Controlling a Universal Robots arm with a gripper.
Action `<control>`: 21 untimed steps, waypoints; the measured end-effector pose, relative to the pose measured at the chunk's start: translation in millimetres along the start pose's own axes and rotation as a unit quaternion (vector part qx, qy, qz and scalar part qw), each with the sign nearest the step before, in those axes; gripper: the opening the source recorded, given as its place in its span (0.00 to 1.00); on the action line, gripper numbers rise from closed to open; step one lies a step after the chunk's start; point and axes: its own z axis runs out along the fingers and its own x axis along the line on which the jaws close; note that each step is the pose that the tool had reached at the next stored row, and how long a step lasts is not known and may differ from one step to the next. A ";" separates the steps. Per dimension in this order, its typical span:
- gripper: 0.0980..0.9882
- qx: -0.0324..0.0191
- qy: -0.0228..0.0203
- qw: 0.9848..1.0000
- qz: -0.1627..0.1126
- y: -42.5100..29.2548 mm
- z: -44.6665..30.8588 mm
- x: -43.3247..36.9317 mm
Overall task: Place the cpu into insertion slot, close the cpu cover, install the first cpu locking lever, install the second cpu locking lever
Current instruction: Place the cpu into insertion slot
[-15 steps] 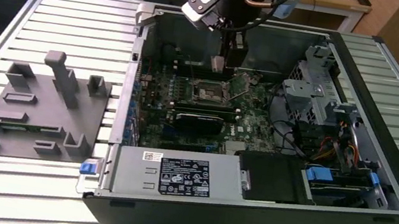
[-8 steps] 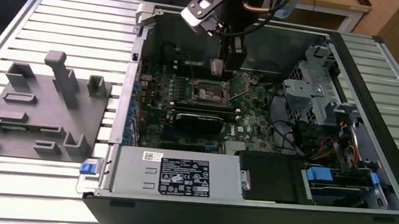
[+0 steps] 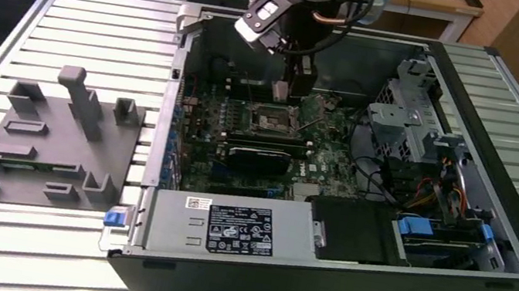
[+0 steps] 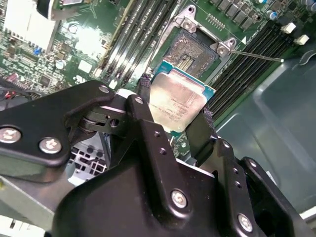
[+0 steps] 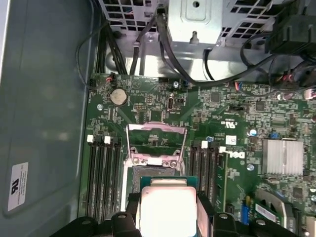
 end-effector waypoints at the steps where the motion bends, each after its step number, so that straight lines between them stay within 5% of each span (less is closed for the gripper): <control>1: 0.49 0.000 0.000 1.000 0.000 -0.3 1.5 0.7; 19: 0.49 0.000 0.000 1.000 0.001 -7.6 31.9 3.7; 21: 0.49 0.000 -0.003 1.000 0.001 -7.8 34.2 3.9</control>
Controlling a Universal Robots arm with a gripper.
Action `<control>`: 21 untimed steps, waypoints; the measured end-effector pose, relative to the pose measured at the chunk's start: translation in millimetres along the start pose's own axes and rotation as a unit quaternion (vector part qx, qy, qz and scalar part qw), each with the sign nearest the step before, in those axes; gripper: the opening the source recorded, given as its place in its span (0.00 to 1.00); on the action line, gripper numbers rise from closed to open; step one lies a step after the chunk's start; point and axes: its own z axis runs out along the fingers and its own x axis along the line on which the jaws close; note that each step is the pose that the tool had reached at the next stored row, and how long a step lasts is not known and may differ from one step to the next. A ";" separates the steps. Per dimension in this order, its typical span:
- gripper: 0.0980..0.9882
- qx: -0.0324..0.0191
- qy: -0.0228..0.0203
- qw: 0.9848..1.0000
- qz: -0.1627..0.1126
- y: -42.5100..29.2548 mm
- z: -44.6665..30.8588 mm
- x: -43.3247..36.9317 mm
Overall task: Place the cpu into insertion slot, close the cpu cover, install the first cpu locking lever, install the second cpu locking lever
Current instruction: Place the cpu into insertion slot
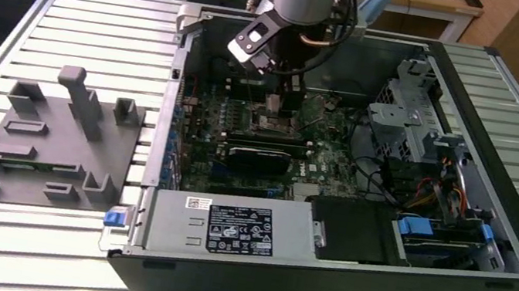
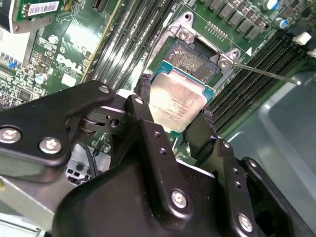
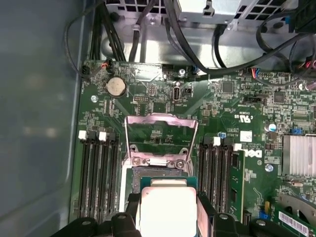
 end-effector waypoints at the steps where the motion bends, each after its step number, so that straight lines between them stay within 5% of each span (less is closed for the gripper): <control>1: 0.49 0.000 -0.002 1.000 0.000 -0.1 1.3 0.3; 21: 0.49 0.000 -0.004 1.000 0.006 -5.2 22.1 5.2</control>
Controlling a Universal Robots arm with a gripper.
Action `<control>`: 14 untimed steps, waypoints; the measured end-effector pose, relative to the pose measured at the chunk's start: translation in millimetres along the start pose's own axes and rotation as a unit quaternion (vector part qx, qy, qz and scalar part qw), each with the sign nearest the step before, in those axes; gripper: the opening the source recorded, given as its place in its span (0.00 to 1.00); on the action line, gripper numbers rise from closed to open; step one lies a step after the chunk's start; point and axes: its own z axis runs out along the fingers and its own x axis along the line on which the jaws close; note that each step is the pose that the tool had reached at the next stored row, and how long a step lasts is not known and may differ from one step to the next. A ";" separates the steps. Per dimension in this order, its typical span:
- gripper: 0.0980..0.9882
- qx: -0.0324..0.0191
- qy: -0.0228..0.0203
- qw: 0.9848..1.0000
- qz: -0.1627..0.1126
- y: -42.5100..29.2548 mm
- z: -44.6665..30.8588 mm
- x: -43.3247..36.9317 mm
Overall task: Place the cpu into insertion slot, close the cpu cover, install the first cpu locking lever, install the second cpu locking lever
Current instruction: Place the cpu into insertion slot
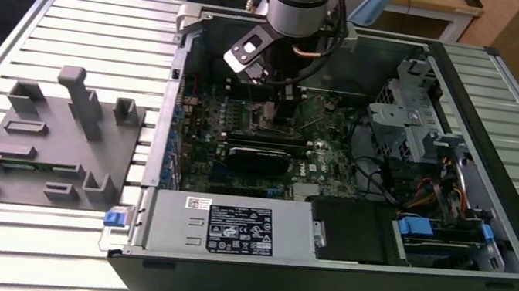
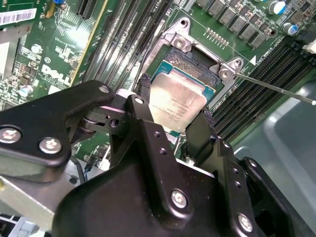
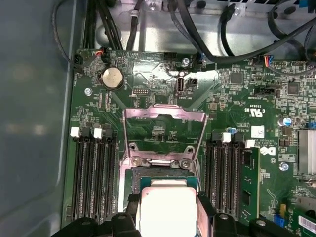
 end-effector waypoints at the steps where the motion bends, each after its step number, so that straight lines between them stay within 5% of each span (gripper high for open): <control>1: 0.49 0.000 0.000 1.000 0.000 -0.2 0.9 0.3; 14: 0.49 0.000 -0.001 1.000 0.014 -1.1 12.1 2.8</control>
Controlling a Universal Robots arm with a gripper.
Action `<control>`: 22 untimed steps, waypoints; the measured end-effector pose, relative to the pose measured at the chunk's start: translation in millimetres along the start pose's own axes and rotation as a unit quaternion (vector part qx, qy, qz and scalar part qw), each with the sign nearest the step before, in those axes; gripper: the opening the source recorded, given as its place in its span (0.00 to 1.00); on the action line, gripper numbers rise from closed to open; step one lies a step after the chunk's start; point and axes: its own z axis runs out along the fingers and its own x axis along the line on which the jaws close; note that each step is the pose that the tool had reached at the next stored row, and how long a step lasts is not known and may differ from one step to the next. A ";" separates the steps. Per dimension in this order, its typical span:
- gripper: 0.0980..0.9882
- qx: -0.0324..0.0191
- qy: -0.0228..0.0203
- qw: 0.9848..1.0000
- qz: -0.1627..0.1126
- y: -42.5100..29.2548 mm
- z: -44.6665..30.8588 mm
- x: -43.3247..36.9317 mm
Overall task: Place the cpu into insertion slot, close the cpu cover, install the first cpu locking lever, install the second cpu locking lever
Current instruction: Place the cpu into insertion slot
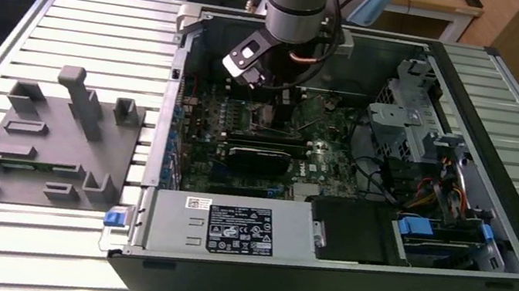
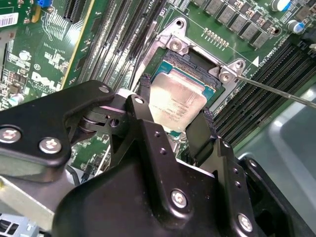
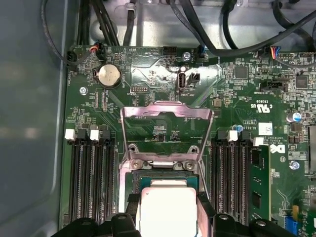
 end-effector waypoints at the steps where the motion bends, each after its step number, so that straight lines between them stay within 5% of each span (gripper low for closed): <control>1: 0.49 0.000 0.000 1.000 0.000 0.0 0.8 0.0; 22: 0.49 0.000 0.000 1.000 0.000 -0.9 12.4 1.5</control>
